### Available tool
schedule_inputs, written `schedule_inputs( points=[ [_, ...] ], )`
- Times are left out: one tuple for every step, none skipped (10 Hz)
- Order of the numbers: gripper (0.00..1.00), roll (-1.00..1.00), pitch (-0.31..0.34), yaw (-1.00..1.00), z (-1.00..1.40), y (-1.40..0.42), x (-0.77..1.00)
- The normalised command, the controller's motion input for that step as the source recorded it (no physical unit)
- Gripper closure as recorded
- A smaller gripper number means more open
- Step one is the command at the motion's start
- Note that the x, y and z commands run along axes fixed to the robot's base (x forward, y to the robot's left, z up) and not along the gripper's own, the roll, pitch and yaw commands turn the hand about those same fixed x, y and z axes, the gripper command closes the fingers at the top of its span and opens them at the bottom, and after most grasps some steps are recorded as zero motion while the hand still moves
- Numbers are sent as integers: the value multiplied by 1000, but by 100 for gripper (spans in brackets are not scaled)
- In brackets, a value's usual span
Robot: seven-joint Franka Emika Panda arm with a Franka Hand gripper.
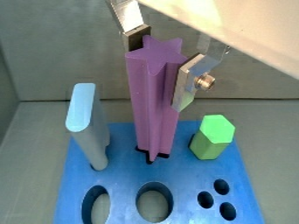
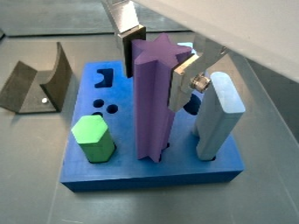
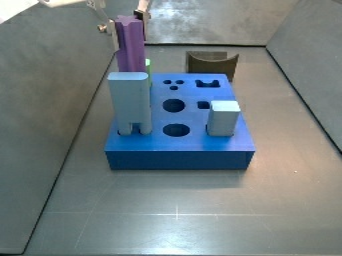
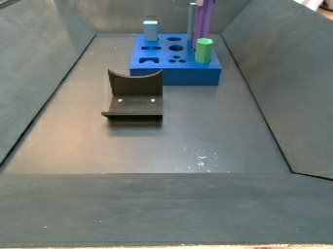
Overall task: Pick up the star object. Move up. Place the star object on the fixture. Regrasp the star object. Move to above the board. Insert the star object.
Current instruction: Insert the star object.
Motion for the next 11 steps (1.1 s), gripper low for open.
schedule_inputs(
  points=[
    [100,-261,-136,414,-329,6,0],
    [100,-280,-154,311,-329,0,-80],
    [100,-286,-160,211,-340,0,-71],
    [100,-297,-147,83,-423,46,-49],
    [100,-297,-130,0,-409,94,-60],
    [100,-236,-46,-183,-340,126,0],
    [100,-214,-27,-249,-309,134,-20],
    [100,-207,-40,-214,-274,120,-57],
    [100,-209,-37,-203,-269,100,0],
    [100,-197,-19,-211,-214,80,0],
    [100,-109,-3,-143,-49,0,0]
  ],
)
